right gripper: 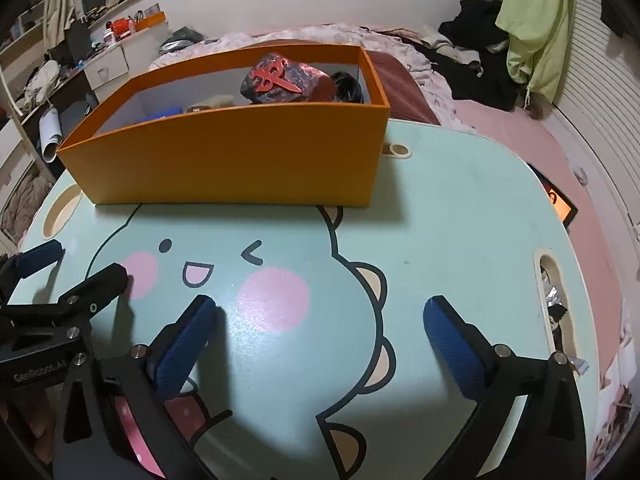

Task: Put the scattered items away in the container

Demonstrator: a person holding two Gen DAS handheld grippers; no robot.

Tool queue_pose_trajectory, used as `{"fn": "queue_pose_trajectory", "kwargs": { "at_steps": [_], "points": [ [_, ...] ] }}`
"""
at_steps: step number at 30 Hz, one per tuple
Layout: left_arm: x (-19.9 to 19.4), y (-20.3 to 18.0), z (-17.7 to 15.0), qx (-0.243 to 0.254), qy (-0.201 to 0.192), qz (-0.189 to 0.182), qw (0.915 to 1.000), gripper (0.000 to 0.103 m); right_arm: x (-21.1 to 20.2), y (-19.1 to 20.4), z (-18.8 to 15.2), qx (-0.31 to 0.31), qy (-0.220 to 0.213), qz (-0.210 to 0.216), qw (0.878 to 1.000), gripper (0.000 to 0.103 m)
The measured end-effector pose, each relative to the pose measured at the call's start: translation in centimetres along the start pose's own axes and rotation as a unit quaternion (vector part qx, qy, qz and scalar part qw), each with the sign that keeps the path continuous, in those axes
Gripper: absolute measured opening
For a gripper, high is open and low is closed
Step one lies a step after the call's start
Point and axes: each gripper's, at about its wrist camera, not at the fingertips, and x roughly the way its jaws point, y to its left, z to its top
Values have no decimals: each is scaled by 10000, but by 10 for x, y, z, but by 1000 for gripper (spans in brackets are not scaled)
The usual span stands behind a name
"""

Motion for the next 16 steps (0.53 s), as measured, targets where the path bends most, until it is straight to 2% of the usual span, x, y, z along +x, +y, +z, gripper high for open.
{"fn": "queue_pose_trajectory", "kwargs": {
  "at_steps": [16],
  "points": [
    [1,1,0,-1,4,0,10000,103,0,-1,-1,0,1,7,10000,103]
  ]
}}
